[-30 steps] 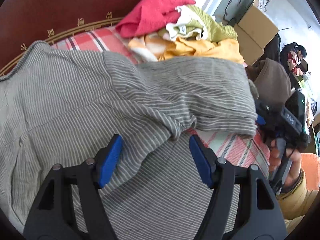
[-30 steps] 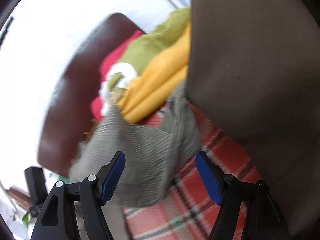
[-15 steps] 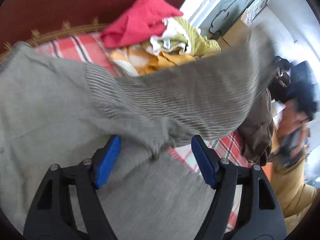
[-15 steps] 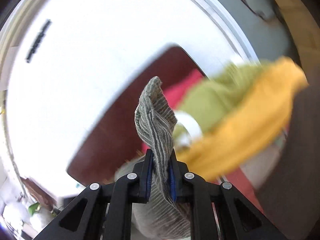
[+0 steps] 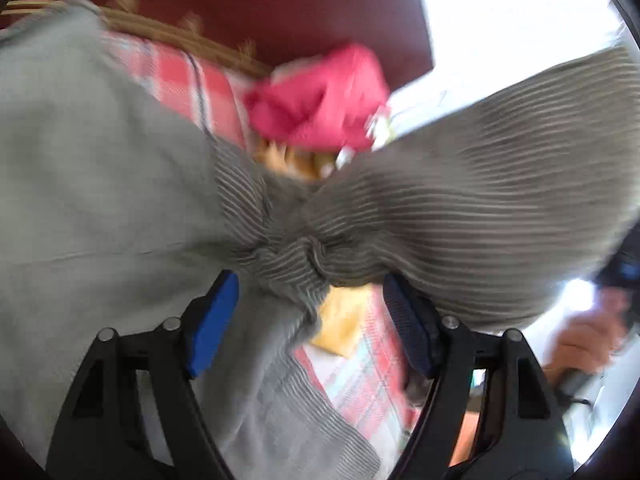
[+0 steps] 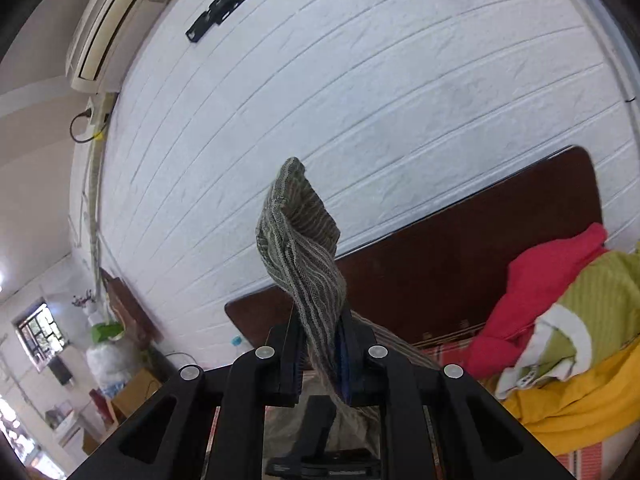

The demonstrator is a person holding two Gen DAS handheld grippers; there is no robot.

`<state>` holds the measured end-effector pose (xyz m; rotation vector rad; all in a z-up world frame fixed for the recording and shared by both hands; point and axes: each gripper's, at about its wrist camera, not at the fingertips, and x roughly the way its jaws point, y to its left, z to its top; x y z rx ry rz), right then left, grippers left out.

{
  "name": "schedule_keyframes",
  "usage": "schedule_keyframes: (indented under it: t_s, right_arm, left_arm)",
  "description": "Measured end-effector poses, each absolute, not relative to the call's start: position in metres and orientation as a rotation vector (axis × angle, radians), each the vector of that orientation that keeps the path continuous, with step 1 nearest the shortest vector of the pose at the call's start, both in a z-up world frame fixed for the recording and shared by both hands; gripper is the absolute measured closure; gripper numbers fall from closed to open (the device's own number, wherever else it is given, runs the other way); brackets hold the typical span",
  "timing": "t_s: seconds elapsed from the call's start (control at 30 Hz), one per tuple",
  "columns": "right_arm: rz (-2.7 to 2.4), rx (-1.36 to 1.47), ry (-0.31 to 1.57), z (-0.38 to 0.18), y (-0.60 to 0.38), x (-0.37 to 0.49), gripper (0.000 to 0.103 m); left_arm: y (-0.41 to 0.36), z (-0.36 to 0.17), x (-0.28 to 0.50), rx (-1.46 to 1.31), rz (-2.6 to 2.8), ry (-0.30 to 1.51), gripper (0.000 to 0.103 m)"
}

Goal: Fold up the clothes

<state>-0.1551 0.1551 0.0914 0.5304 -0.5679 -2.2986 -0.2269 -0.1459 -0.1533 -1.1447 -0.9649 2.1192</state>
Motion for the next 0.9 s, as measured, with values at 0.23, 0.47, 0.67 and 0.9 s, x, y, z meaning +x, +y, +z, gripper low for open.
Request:
schedule_keyframes:
  t_s: [0.23, 0.47, 0.67, 0.9]
  right_arm:
    - [-2.167, 0.575, -0.366, 0.062, 0.029, -0.168, 0.090]
    - [-1.999, 0.869, -0.117, -0.044, -0.081, -0.159, 0.084]
    - [-2.031, 0.917, -0.051, -0.075, -0.043, -0.145, 0.047]
    - [-2.196, 0.953, -0.004, -0.093, 0.036, -0.133, 0.025]
  left_arm:
    - [-0.267, -0.085, -0.118, -0.835, 2.378, -1.043, 0.027]
    - [-0.337, -0.068, -0.036, -0.881, 2.629, -0.974, 0.020]
    - [-0.339, -0.086, -0.036, -1.087, 2.675, -0.868, 0.020]
    - [-0.301, -0.085, -0.059, -1.213, 2.676, -0.546, 0.020]
